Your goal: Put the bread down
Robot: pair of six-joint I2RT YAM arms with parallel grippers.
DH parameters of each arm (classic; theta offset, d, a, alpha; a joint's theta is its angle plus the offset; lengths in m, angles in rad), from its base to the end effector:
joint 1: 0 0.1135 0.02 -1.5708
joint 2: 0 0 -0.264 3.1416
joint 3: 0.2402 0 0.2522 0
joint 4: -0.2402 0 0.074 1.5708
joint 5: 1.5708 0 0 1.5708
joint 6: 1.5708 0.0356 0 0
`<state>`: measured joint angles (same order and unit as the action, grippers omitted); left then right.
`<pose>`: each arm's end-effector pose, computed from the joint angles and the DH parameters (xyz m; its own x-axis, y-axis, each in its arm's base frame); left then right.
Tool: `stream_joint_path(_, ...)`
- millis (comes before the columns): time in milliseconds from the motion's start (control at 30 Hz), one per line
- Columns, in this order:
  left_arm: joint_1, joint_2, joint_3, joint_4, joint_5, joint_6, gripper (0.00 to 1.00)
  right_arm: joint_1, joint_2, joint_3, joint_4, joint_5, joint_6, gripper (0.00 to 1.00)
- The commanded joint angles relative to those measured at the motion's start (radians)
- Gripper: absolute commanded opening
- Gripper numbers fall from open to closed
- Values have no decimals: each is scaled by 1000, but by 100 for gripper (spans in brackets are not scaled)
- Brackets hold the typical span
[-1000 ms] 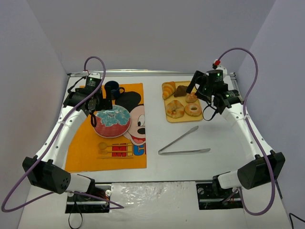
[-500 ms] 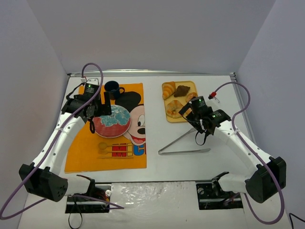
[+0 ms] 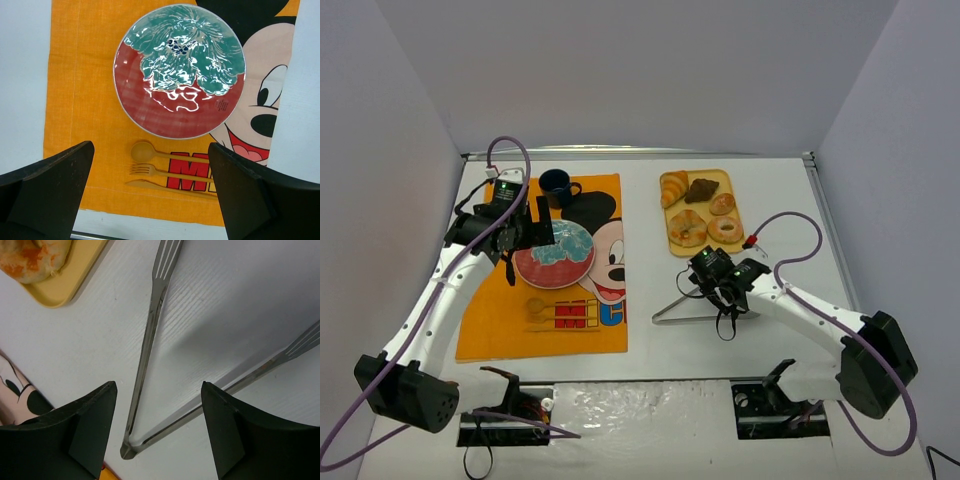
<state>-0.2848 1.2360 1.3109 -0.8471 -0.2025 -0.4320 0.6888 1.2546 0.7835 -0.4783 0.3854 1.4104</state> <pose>0.2429 -0.0637 0.3650 -0.6654 -0.2325 -0.7093 -0.1560 0.9726 -0.1725 0.1982 0.1458 0.2197 -0.5149 0.7610 -0.3947 0.5526 0.6466 0.5259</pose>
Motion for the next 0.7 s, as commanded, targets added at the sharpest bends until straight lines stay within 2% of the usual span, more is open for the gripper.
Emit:
stream_joint_path(0,7,-30,27,40,6,-19,97,9,55,47,3,144,35,64)
stream_joint_path(400,7,-6,44,37,-7,-8,97,21,278,181,33,172,-27,64)
stream_joint_path(667,7,-8,30,34,-22,6,97,40,311,145,35,157,8,59)
